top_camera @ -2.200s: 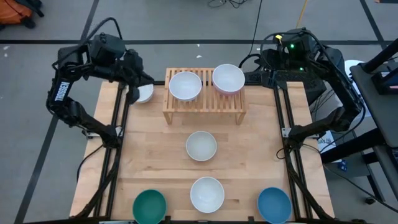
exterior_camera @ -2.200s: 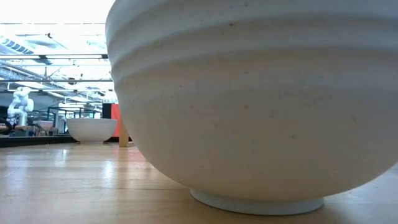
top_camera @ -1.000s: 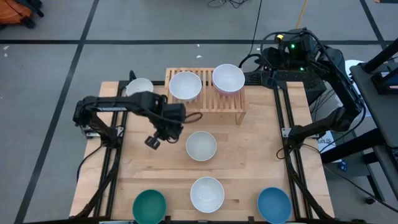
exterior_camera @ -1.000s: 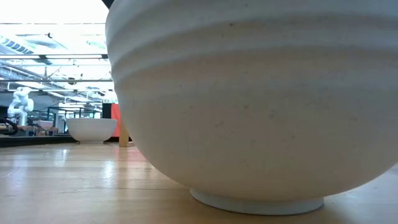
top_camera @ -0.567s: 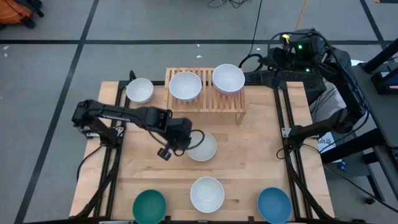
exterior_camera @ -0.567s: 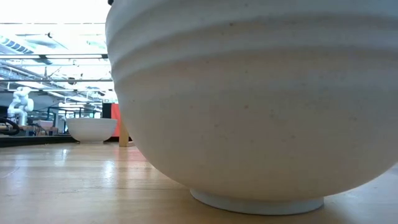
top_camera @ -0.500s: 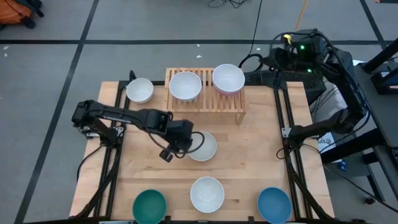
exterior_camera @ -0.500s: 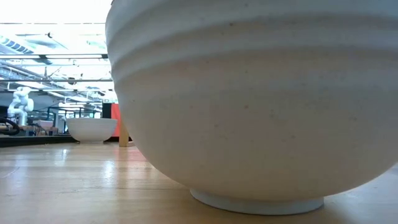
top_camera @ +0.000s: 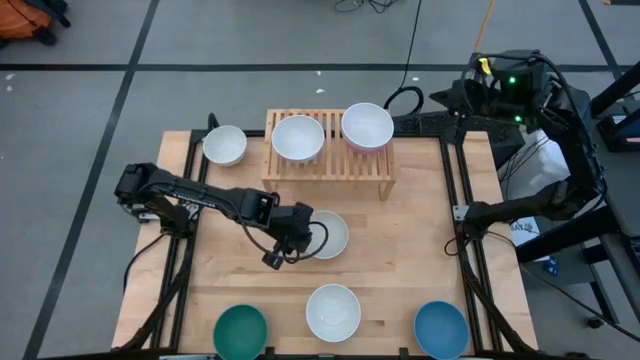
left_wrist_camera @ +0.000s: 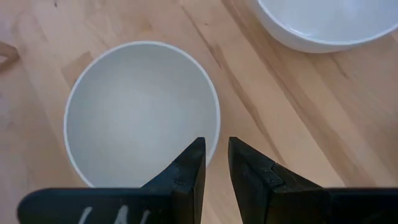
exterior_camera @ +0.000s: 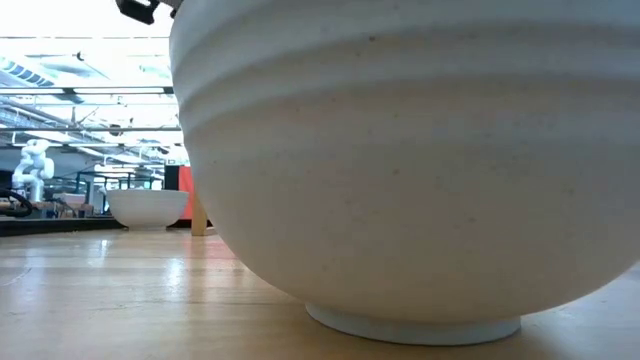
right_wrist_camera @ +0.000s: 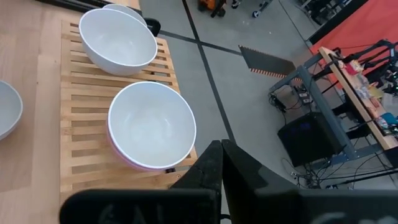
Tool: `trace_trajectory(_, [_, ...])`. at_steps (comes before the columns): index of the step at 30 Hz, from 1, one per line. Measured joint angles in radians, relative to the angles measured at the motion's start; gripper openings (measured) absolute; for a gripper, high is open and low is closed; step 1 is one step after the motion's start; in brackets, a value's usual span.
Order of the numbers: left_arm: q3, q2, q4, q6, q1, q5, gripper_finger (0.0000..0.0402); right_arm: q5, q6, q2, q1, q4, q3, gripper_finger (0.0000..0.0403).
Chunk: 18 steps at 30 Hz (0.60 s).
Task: Place and stack bowls onto a shelf
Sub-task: Stack the gray bowl on top of the white bowl on the shelf
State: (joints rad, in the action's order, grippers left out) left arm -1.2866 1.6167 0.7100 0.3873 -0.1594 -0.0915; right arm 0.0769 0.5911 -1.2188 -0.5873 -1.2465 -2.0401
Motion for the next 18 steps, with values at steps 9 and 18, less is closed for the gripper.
trace_trajectory(9, [0.067, 0.000, -0.017, 0.055, 0.000, 0.006, 0.0076, 0.000, -0.003, 0.015, 0.000, 0.000, 0.000, 0.0000])
trace_trajectory(18, [0.067, 0.086, -0.040, 0.110, 0.001, 0.007, 0.0076, 0.000, -0.003, 0.015, 0.000, 0.000, 0.000, 0.0000])
